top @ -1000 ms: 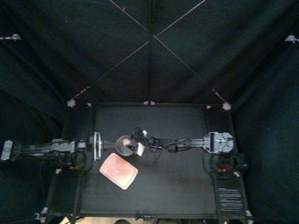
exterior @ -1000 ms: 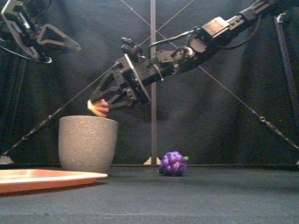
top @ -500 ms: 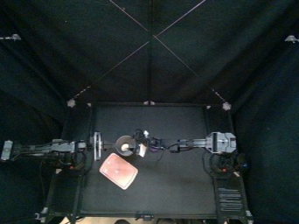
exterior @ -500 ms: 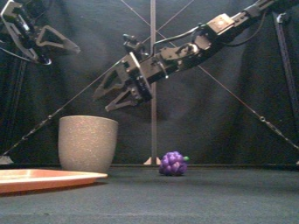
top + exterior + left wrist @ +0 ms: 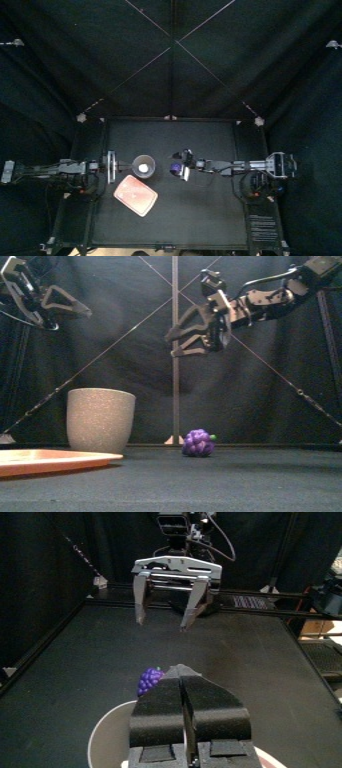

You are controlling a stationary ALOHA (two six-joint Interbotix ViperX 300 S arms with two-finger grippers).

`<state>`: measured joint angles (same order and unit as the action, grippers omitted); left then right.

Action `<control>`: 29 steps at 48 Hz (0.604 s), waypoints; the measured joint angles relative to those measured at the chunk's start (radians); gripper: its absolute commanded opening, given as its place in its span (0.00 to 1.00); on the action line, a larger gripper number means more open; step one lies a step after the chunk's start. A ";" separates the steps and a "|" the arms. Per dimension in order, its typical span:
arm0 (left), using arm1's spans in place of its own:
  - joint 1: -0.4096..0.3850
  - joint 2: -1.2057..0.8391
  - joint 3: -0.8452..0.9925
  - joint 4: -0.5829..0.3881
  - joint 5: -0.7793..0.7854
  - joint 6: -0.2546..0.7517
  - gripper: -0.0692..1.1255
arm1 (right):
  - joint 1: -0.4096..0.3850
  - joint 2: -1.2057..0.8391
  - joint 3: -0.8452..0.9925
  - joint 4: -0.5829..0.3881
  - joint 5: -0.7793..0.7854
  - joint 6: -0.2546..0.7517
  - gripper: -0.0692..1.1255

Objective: Pick the onion then place it in the grey bowl
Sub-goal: Drop onion in the grey bowl and return to neutral

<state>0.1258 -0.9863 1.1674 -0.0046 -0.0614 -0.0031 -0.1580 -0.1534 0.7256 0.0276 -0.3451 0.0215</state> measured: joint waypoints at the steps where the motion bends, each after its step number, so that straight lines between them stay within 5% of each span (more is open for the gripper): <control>1: 0.000 0.000 0.000 -0.002 0.000 0.002 0.11 | 0.000 -0.017 0.021 -0.002 -0.006 0.005 0.90; 29: 0.000 -0.002 0.014 -0.005 -0.017 0.003 0.11 | 0.000 -0.290 0.244 -0.003 -0.025 0.005 0.90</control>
<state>0.1258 -0.9879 1.1812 -0.0092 -0.0782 0.0000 -0.1580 -0.4433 0.9695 0.0245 -0.3697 0.0261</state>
